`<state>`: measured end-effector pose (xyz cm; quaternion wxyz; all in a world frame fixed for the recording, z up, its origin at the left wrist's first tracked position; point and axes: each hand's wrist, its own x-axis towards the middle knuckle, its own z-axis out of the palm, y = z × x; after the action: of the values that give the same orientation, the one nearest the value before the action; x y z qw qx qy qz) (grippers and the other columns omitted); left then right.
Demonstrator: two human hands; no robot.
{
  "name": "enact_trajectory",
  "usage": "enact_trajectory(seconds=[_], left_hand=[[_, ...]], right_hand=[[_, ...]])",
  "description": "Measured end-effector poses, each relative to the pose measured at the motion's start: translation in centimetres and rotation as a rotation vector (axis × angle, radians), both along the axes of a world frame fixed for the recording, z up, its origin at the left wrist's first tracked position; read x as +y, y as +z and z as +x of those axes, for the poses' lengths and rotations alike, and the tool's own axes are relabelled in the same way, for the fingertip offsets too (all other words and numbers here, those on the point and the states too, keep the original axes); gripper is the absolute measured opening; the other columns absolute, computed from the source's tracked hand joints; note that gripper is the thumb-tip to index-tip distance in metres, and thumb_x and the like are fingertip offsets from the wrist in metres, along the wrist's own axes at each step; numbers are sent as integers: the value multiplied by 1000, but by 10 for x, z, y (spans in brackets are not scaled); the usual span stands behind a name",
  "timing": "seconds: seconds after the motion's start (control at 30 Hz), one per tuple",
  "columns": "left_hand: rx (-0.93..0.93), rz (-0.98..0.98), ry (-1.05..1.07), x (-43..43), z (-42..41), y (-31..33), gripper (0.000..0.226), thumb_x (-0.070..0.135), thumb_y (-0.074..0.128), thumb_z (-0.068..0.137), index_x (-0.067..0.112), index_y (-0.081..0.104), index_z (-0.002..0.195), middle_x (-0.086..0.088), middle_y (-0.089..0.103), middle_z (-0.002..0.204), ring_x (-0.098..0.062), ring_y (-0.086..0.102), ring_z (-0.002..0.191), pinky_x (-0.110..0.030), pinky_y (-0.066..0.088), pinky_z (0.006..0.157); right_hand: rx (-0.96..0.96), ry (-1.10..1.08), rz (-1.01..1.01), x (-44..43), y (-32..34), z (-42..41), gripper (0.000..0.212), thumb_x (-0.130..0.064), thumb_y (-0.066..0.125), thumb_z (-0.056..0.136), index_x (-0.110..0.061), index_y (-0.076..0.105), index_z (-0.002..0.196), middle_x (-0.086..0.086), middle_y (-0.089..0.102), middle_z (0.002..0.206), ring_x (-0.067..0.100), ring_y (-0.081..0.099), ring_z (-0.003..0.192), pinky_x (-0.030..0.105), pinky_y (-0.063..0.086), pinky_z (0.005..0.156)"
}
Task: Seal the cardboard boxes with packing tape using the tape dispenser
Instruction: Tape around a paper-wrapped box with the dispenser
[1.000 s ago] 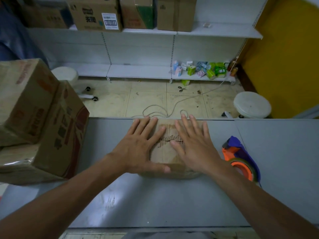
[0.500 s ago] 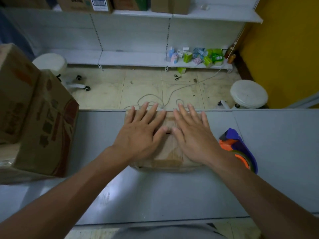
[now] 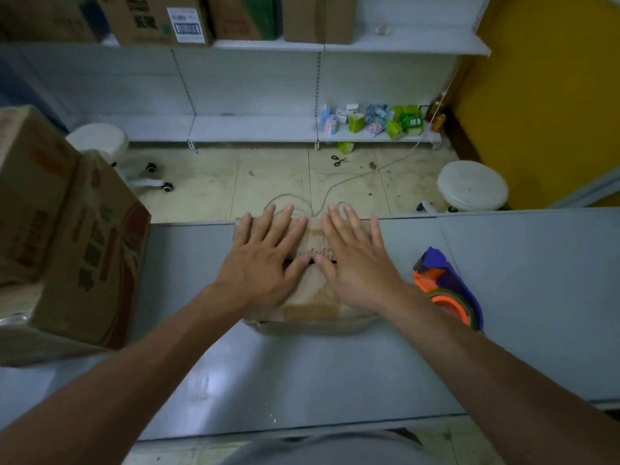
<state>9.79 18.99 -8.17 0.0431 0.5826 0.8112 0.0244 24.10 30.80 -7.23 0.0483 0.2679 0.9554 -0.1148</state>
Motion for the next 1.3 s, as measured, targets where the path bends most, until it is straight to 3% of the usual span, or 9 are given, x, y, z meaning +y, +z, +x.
enact_trajectory(seconds=[0.13,0.3,0.43,0.6,0.73,0.93,1.13,1.2,1.3], left_hand=[[-23,-58,19,16,2,31,80,74,4,87,33,16,154,6,12,164,-15,3,151,-44,-4,122],[-65,86,-50,45,56,43,79,71,15,88,27,26,153,4,23,161,-14,13,150,-38,5,122],[-139,119,-113,73,103,29,67,63,27,94,27,33,151,3,26,160,-15,14,150,-37,6,122],[-61,142,-123,86,125,-3,67,57,25,89,22,55,137,0,46,149,-20,20,148,-39,5,121],[-58,256,-111,83,126,-14,50,48,38,87,22,72,114,1,64,129,-22,34,143,-42,12,119],[-27,243,-101,86,128,-12,50,48,33,89,26,73,111,7,62,132,-17,26,146,-39,8,121],[92,304,-96,95,155,6,53,50,37,87,21,71,115,-1,64,130,-24,40,139,-39,12,119],[-47,399,-30,103,182,20,52,52,46,87,21,65,125,1,60,134,-20,45,135,-32,21,115],[-625,350,262,114,218,28,75,48,69,83,26,37,148,8,41,150,-11,39,136,-33,31,115]], right_hand=[[259,-62,-326,26,23,21,57,-43,34,102,-22,20,153,-7,9,162,9,3,148,34,4,120],[405,-470,-144,61,6,109,27,-41,58,91,-19,63,106,-3,59,114,16,59,103,31,45,84],[426,-586,-117,70,-25,173,17,-34,69,85,-19,60,82,-3,59,89,20,61,85,30,43,67],[383,-643,-160,73,-61,209,38,-37,74,79,-13,61,106,2,59,105,22,59,96,33,48,74],[232,-780,-455,83,-69,215,67,-49,75,75,-13,51,126,4,55,122,23,56,108,32,45,84],[-29,-618,-330,90,-76,199,41,-43,61,83,-13,59,111,8,62,111,31,60,101,33,49,78],[125,-655,-400,91,-64,206,21,-36,63,82,-18,65,94,-1,59,80,25,56,74,26,39,61],[232,-656,-396,91,-53,209,14,-34,61,83,-20,62,85,-4,57,75,24,57,71,27,39,59],[393,-635,-408,92,-29,213,5,-28,60,87,-25,57,84,-5,55,80,16,50,66,25,35,56]])
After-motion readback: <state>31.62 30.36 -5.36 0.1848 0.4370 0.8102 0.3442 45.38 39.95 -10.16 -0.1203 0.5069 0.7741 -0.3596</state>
